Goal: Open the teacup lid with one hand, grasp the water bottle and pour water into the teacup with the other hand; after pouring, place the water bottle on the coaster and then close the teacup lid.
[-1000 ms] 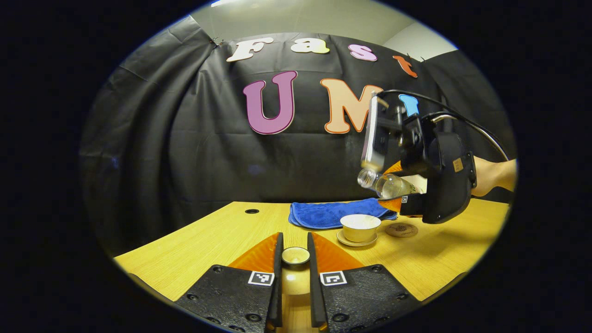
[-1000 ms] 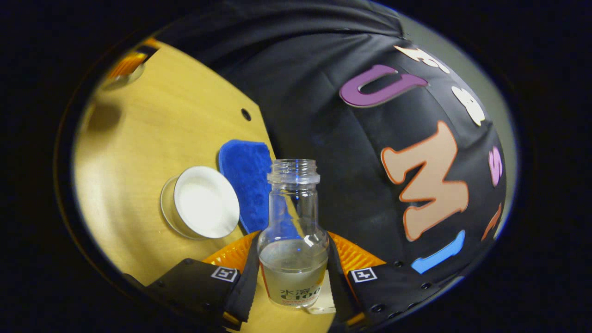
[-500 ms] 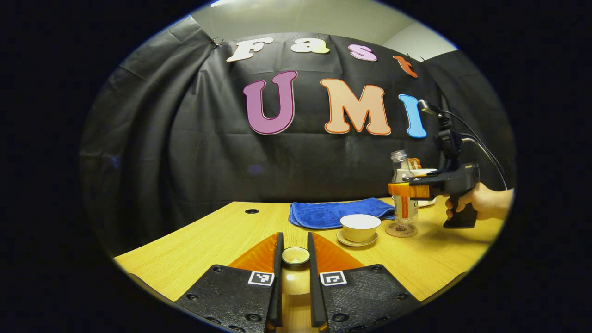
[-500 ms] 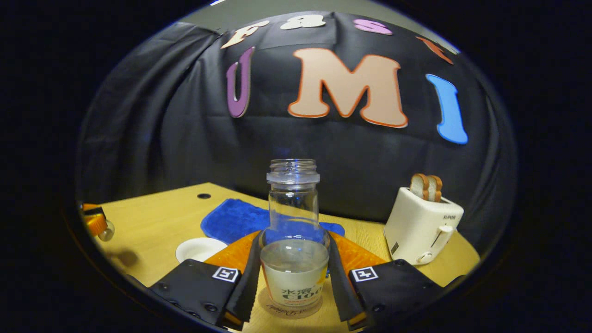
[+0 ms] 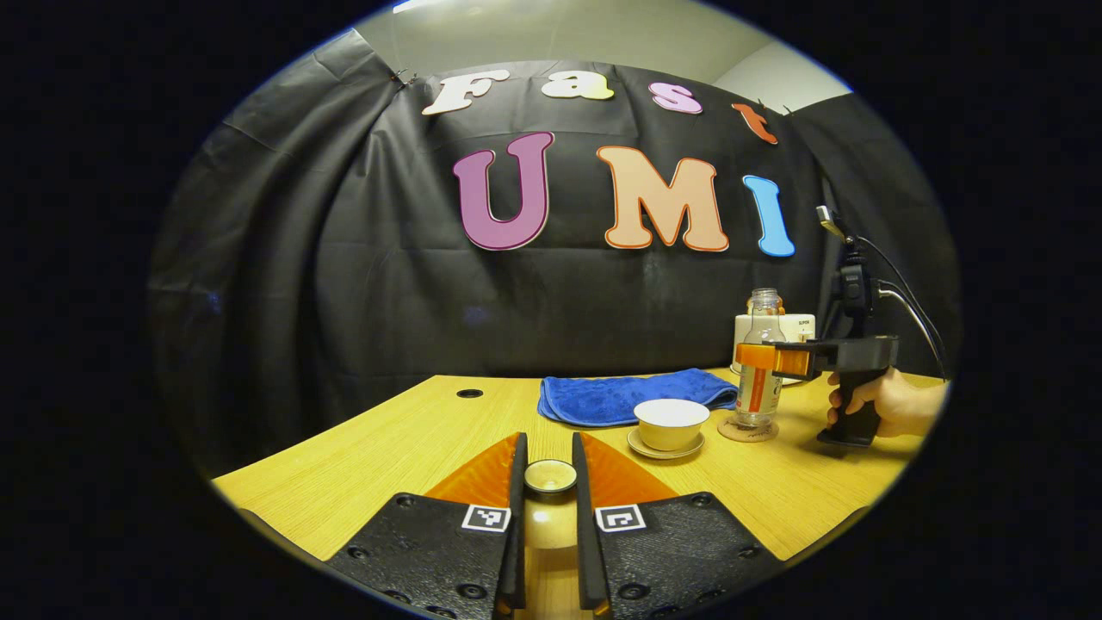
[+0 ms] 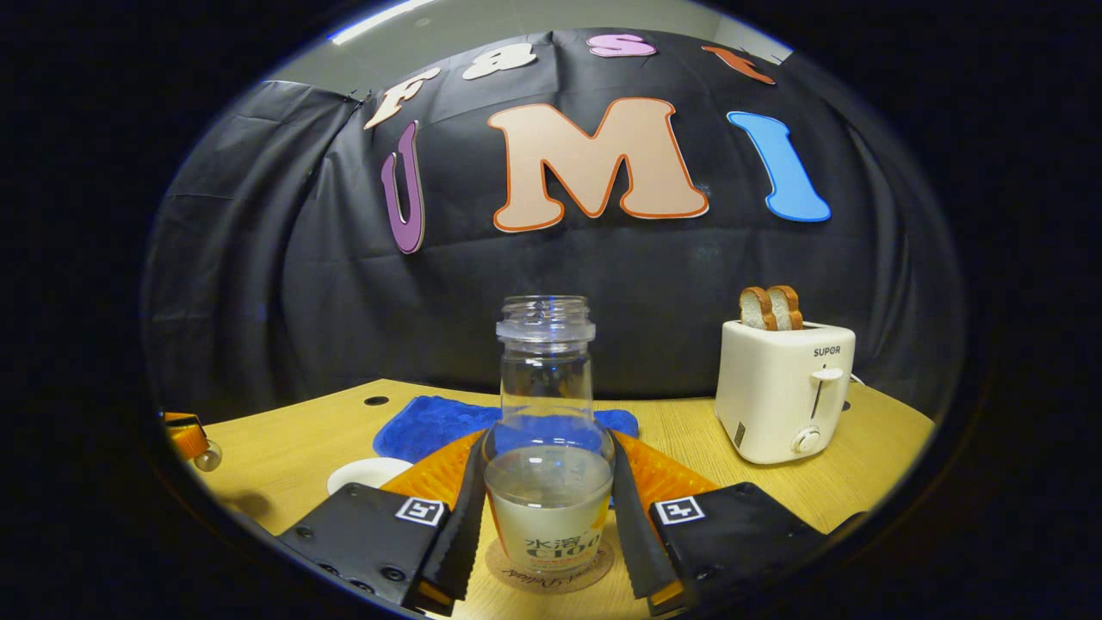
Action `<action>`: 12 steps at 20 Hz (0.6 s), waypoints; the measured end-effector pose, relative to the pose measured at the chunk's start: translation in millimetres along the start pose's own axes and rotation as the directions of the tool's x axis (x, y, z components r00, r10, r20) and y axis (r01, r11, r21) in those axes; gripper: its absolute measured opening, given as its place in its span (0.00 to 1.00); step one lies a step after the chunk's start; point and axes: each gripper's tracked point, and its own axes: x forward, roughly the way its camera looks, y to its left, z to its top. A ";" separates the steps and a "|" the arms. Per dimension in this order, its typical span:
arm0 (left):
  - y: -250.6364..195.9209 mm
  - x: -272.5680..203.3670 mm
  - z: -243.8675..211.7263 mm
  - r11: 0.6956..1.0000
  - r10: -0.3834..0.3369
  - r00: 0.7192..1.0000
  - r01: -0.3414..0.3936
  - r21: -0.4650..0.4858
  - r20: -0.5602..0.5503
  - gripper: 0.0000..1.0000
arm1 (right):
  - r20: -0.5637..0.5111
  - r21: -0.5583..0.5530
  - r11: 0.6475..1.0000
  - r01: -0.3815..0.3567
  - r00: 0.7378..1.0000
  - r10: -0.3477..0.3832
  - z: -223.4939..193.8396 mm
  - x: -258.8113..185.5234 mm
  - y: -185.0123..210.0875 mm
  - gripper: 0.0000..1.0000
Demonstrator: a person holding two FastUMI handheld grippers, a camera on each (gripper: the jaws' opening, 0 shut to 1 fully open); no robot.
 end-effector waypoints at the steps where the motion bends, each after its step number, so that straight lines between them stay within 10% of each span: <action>1: 0.7 0.0 -0.3 1.000 0.000 1.000 0.000 0.000 0.000 0.21 | -0.002 -0.005 1.000 0.000 1.000 0.000 -2.5 1.4 0.9 0.73; 12: 1.3 0.7 -0.3 1.000 0.004 1.000 -0.004 0.000 0.001 0.21 | 0.085 -0.035 0.999 -0.004 0.996 0.007 -9.5 -8.0 -0.3 0.73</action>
